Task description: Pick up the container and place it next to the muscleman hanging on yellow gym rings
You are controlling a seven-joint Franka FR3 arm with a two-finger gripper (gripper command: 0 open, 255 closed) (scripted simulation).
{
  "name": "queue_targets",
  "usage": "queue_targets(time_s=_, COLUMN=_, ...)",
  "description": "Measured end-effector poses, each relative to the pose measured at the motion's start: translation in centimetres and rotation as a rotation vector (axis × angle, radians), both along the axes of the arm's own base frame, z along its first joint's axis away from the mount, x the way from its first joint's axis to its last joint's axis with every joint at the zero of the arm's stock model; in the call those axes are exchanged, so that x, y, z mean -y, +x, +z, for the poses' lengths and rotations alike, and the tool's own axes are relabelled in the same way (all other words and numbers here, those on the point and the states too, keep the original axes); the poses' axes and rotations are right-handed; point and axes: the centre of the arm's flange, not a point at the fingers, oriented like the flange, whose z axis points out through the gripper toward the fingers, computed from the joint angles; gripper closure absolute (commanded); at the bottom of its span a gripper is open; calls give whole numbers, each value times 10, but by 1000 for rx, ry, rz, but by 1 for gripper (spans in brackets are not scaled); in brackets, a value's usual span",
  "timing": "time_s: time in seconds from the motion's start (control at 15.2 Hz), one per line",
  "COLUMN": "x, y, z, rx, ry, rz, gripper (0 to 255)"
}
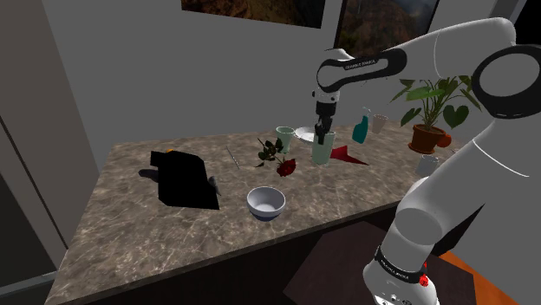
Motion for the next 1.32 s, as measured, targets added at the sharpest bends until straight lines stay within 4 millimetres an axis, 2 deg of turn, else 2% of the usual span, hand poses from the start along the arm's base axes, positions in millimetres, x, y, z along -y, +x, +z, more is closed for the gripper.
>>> queue_targets(time_s=1.32, x=0, y=1, z=106, rx=0, ry=0, rz=0, gripper=255)
